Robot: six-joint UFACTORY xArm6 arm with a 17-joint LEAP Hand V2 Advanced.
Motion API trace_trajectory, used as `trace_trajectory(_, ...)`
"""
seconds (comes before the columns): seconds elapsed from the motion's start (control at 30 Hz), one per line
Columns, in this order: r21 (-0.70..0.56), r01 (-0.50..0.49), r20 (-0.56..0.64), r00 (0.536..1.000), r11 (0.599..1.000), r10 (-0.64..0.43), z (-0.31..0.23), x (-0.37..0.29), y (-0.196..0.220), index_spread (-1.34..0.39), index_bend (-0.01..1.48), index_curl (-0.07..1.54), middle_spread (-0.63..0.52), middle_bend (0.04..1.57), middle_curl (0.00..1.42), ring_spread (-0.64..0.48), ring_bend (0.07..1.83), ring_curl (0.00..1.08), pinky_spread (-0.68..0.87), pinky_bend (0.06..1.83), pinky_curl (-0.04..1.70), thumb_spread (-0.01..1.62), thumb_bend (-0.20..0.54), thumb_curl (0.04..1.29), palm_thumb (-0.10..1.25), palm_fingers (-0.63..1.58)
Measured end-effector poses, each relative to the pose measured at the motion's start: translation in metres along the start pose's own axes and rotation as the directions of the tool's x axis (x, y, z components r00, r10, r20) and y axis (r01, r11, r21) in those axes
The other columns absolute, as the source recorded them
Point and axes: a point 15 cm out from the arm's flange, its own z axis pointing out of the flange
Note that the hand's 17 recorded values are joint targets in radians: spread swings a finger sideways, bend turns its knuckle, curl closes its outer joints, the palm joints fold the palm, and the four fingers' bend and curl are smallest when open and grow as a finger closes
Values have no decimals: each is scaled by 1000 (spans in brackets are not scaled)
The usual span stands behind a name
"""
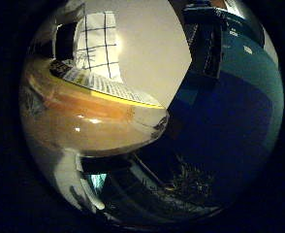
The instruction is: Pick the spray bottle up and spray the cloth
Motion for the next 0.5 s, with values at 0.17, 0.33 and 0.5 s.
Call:
trace_trajectory(0.17, -31, 5, -35, 999, 1000, -6, 8, -10, -4, -222, 1169, 888, -139, 1359, 831, -237, 1318, 852, -202, 1084, 1245, 1037, -16, 460, 1047, 1104)
trace_trajectory(0.33, -56, -3, -46, 999, 998, 1, 11, -14, -3, -222, 1169, 887, -139, 1360, 830, -237, 1318, 853, -203, 1084, 1245, 1039, -16, 460, 1046, 1104)
trace_trajectory(0.5, -54, -8, -45, 999, 999, 5, 10, -12, -3, -222, 1170, 886, -139, 1360, 830, -237, 1317, 854, -203, 1084, 1246, 1039, -16, 460, 1046, 1104)
